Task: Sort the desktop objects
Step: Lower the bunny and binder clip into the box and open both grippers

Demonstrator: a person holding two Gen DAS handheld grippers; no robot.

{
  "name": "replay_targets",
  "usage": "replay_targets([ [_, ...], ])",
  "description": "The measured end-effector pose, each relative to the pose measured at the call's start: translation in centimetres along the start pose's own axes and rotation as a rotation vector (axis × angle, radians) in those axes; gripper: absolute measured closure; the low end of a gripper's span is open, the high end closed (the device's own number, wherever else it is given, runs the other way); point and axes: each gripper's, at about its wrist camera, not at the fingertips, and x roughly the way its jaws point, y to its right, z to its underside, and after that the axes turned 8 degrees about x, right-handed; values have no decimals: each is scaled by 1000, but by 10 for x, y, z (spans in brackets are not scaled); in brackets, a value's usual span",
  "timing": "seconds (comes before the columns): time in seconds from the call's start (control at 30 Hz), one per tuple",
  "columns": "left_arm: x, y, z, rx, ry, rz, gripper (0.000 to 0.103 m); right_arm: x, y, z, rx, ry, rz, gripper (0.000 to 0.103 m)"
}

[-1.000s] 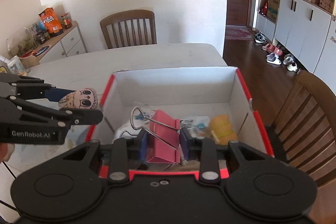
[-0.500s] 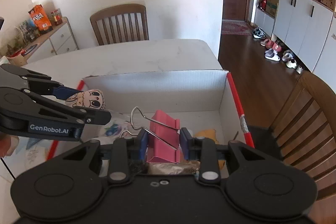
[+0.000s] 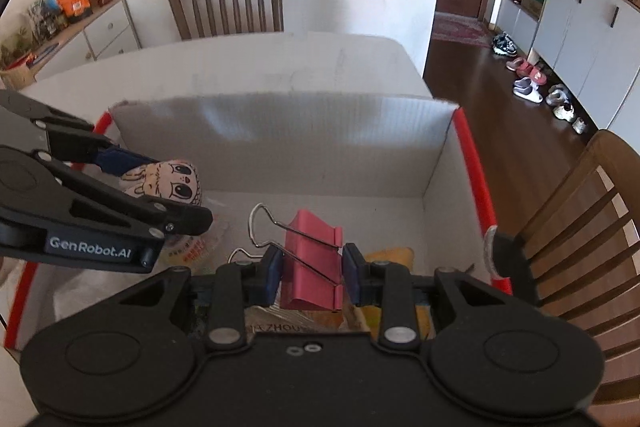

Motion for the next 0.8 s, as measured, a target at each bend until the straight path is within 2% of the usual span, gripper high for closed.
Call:
replay_targets([
  [0.3, 19, 0, 8, 17, -57, 9, 51, 13, -10, 2, -72, -69, 1, 72],
  [0.5, 22, 3, 8, 39, -82, 13, 50, 19, -15, -1, -75, -129, 13, 71],
  [0.63, 24, 10, 9, 77, -94, 2, 43, 21, -18, 0, -82, -149, 23, 72],
  [0.8, 17, 10, 13, 71, -77, 9, 40, 16, -18, 4, -79, -144, 34, 70],
])
